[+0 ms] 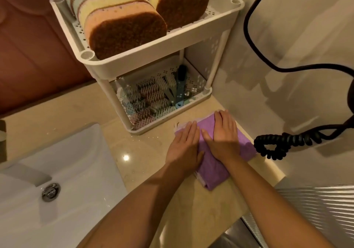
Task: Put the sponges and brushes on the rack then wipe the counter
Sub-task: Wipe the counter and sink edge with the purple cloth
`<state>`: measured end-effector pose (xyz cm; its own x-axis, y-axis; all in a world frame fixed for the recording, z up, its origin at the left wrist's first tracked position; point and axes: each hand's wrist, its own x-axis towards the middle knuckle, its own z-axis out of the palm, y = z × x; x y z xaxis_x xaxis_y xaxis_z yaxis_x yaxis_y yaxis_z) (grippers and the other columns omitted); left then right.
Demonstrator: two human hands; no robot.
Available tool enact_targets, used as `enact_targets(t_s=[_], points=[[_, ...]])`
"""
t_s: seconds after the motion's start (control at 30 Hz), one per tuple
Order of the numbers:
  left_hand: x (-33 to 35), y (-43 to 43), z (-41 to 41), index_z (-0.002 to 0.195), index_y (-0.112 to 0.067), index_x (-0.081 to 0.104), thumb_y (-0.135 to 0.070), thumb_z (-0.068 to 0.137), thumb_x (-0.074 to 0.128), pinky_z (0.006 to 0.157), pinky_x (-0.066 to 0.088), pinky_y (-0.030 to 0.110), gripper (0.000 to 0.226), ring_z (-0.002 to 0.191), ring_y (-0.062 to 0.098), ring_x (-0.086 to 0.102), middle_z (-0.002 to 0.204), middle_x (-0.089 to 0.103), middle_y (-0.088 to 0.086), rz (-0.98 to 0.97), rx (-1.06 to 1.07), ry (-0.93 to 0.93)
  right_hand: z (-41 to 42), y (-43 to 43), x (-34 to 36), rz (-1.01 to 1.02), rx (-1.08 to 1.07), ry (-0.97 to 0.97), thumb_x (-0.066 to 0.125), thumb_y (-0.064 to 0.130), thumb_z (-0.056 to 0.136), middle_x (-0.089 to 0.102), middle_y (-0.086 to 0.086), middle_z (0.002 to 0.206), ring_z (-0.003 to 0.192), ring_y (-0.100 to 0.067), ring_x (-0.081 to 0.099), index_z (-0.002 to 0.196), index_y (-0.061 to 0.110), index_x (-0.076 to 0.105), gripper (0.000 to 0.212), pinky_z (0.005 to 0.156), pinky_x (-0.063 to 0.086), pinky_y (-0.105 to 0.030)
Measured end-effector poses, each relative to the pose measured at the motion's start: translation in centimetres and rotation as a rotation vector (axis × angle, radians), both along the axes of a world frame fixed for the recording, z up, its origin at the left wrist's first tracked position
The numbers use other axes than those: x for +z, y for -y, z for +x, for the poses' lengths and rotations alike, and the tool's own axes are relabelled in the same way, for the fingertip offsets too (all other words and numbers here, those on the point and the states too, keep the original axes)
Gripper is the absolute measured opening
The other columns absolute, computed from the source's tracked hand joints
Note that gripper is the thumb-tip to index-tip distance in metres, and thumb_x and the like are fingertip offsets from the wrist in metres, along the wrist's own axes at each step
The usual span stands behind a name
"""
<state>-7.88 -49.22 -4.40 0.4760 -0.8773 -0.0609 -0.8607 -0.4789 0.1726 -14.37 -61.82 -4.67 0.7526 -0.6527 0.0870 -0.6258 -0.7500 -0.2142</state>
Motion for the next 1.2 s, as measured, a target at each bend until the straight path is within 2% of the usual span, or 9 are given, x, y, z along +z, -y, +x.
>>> enact_targets(t_s=[0.1, 0.13, 0.23, 0.3, 0.53, 0.7, 0.87, 1.03, 1.2], points=[[0.4, 1.5, 1.0, 0.147, -0.005, 0.022, -0.047, 0.086, 0.004, 0.116, 0.007, 0.034, 0.077, 0.145, 0.025, 0.018, 0.156, 0.020, 0.013, 0.014, -0.046, -0.074, 1.2, 0.6, 0.2, 0.005, -0.064, 0.002, 0.040, 0.050, 0.085, 0.059, -0.021, 0.118, 0.108, -0.036, 0.057, 0.122, -0.003, 0.054, 0.066, 0.094, 0.048, -0.041], [0.4, 1.7, 1.2, 0.147, -0.005, 0.023, -0.048, 0.085, 0.004, 0.116, 0.007, 0.034, 0.078, 0.145, 0.025, 0.018, 0.156, 0.021, 0.014, 0.004, -0.040, -0.075, 1.4, 0.8, 0.3, 0.012, -0.073, 0.004, 0.041, 0.050, 0.085, 0.059, -0.022, 0.115, 0.104, -0.036, 0.058, 0.120, -0.004, 0.054, 0.066, 0.092, 0.049, -0.041], [-0.5, 2.1, 2.1, 0.131, -0.004, 0.053, -0.045, 0.084, 0.027, 0.103, 0.043, 0.038, 0.067, 0.128, 0.025, 0.049, 0.138, 0.051, 0.014, 0.010, -0.008, 0.006, 2.5, 1.8, -0.1, 0.044, -0.060, 0.026, 0.042, 0.050, 0.084, 0.059, -0.025, 0.113, 0.103, -0.040, 0.058, 0.118, -0.007, 0.055, 0.068, 0.092, 0.049, -0.043], [-0.6, 2.4, 2.5, 0.125, -0.006, 0.059, -0.045, 0.081, 0.032, 0.096, 0.048, 0.035, 0.064, 0.121, 0.023, 0.056, 0.131, 0.058, 0.012, 0.021, -0.003, 0.015, 3.0, 2.5, -0.6, 0.034, -0.030, 0.035, 0.042, 0.051, 0.085, 0.060, -0.027, 0.114, 0.104, -0.041, 0.058, 0.117, -0.009, 0.055, 0.069, 0.093, 0.049, -0.045], [-0.3, 2.6, 2.7, 0.129, -0.007, 0.054, -0.043, 0.081, 0.023, 0.100, 0.043, 0.034, 0.067, 0.126, 0.026, 0.051, 0.133, 0.056, 0.012, 0.072, 0.041, 0.059, 4.2, 3.6, -0.8, 0.033, 0.083, 0.063, 0.031, 0.063, 0.082, 0.049, -0.023, 0.134, 0.125, -0.037, 0.046, 0.133, -0.002, 0.046, 0.084, 0.110, 0.031, -0.043], [-0.5, 1.7, 2.6, 0.130, -0.006, 0.039, -0.043, 0.081, 0.024, 0.099, 0.031, 0.035, 0.063, 0.127, 0.026, 0.049, 0.133, 0.054, 0.012, 0.102, 0.068, 0.109, 4.4, 2.7, -1.0, 0.000, 0.128, 0.033, 0.018, 0.069, 0.088, 0.054, -0.023, 0.131, 0.121, -0.038, 0.052, 0.130, -0.003, 0.051, 0.090, 0.108, 0.036, -0.045], [-0.1, -1.0, 2.8, 0.131, -0.008, 0.048, -0.044, 0.080, 0.032, 0.105, 0.040, 0.036, 0.065, 0.128, 0.028, 0.048, 0.134, 0.054, 0.014, 0.040, 0.081, 0.044, 4.7, 0.0, -1.1, -0.019, 0.155, 0.043, 0.030, 0.067, 0.086, 0.058, -0.020, 0.127, 0.116, -0.035, 0.056, 0.127, 0.000, 0.054, 0.083, 0.105, 0.041, -0.044], [0.1, -5.4, 3.3, 0.145, -0.010, 0.032, -0.044, 0.084, 0.032, 0.117, 0.017, 0.037, 0.070, 0.143, 0.028, 0.023, 0.152, 0.030, 0.015, -0.048, 0.089, -0.097, 5.3, -4.0, -0.8, -0.032, 0.163, 0.046, 0.043, 0.055, 0.085, 0.060, -0.018, 0.125, 0.114, -0.031, 0.057, 0.126, 0.003, 0.056, 0.067, 0.103, 0.043, -0.041], [0.3, -9.3, 3.8, 0.130, 0.002, 0.051, -0.042, 0.087, 0.032, 0.107, 0.033, 0.043, 0.065, 0.125, 0.036, 0.050, 0.134, 0.051, 0.024, 0.081, 0.080, 0.027, 6.0, -8.2, -0.5, -0.049, 0.161, 0.059, 0.045, 0.048, 0.080, 0.064, -0.018, 0.118, 0.108, -0.032, 0.061, 0.118, 0.002, 0.061, 0.062, 0.099, 0.045, -0.040]])
